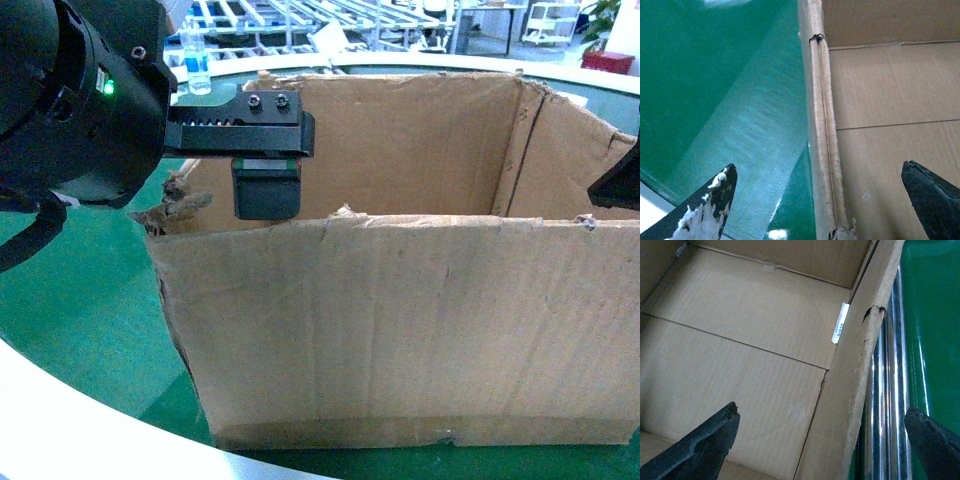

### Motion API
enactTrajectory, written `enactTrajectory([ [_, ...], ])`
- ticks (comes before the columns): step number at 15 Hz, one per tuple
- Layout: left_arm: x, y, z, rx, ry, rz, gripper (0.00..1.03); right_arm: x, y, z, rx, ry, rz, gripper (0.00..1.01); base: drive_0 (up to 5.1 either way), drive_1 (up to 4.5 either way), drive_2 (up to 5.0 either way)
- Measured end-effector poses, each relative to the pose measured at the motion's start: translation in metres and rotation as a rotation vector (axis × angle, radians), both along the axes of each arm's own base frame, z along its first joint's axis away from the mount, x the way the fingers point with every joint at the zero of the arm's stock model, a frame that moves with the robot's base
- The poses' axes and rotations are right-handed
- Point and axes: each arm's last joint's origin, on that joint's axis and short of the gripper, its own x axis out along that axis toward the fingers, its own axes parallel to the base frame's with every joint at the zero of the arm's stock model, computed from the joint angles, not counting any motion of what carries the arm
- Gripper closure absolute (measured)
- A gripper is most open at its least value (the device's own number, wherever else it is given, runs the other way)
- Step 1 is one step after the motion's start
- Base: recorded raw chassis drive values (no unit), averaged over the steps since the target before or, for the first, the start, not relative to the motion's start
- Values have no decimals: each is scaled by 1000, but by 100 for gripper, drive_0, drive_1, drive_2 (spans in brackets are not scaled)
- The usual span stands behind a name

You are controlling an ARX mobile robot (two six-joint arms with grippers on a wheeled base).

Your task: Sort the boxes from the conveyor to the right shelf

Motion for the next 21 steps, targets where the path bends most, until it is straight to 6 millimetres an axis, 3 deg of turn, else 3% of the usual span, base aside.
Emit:
enactTrajectory([
  [6, 13, 19, -6, -52, 12, 107, 5, 3, 0, -4, -8, -4, 10, 3, 0, 0, 0],
  [13, 22, 9, -17, 5, 36, 39, 5, 7, 1, -8, -46, -77, 22, 3, 0, 0, 0],
  [14, 22, 9, -17, 10, 36, 36, 9, 8, 1, -8, -48, -78, 24, 4, 0, 0, 0],
  [21, 21, 6, -16, -4, 38, 12, 100, 7, 1, -8, -50, -77, 20, 97, 0, 0, 0],
])
